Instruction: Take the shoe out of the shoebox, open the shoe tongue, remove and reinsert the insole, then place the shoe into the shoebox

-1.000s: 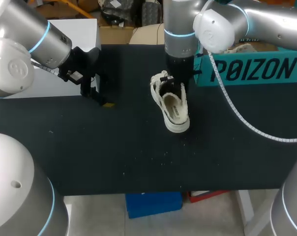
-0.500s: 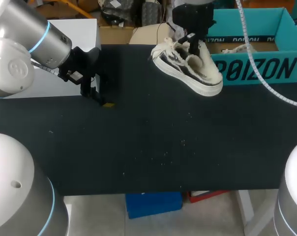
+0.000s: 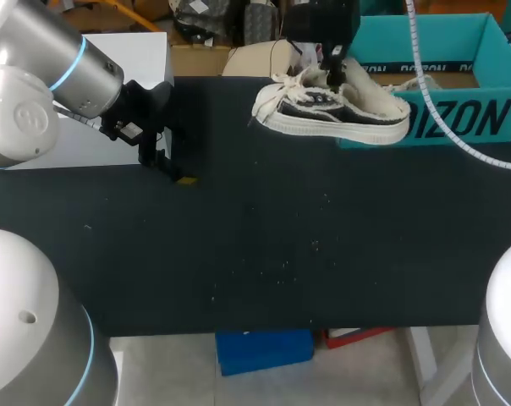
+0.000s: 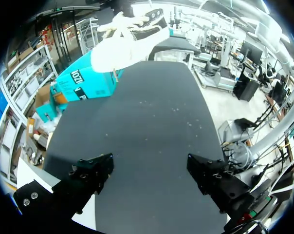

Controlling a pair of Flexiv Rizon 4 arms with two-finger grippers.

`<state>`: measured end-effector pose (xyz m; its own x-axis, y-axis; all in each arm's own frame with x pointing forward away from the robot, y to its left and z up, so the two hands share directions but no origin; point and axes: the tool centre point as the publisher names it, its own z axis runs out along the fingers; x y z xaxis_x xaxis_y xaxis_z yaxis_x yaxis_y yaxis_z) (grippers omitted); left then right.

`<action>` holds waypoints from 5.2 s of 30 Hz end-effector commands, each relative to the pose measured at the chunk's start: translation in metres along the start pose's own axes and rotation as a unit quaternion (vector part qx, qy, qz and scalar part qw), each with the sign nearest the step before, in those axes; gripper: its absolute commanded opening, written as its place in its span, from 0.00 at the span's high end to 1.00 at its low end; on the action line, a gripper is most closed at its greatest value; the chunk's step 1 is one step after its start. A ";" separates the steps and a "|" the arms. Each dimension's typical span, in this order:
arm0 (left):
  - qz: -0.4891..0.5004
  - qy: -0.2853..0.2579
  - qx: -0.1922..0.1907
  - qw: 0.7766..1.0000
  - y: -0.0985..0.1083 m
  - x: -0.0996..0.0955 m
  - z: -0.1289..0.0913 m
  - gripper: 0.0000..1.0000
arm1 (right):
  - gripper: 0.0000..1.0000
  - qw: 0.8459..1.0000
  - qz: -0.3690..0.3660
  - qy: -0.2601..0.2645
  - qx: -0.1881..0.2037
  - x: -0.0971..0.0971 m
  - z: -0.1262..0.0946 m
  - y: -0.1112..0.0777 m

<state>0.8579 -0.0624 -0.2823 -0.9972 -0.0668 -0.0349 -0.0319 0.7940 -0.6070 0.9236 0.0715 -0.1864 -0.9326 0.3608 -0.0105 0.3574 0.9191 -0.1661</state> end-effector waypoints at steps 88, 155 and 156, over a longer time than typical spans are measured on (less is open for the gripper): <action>0.000 -0.003 0.001 1.000 0.001 0.001 0.001 0.00 | 1.00 0.981 -0.186 -0.013 -0.049 -0.445 0.204 -0.050; 0.000 -0.003 0.001 1.000 0.001 0.001 0.001 0.00 | 0.73 0.972 -0.034 -0.229 -0.048 -0.003 0.048 -0.042; 0.000 -0.003 0.001 1.000 0.001 0.001 0.001 0.00 | 0.68 0.973 -0.029 -0.226 -0.049 0.001 0.049 -0.040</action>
<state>0.8579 -0.0625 -0.2823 -0.9972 -0.0667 -0.0349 -0.0319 0.7940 -0.6070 0.9549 0.0140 -0.2256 -0.9388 0.2973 0.1740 0.2820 0.9534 -0.1073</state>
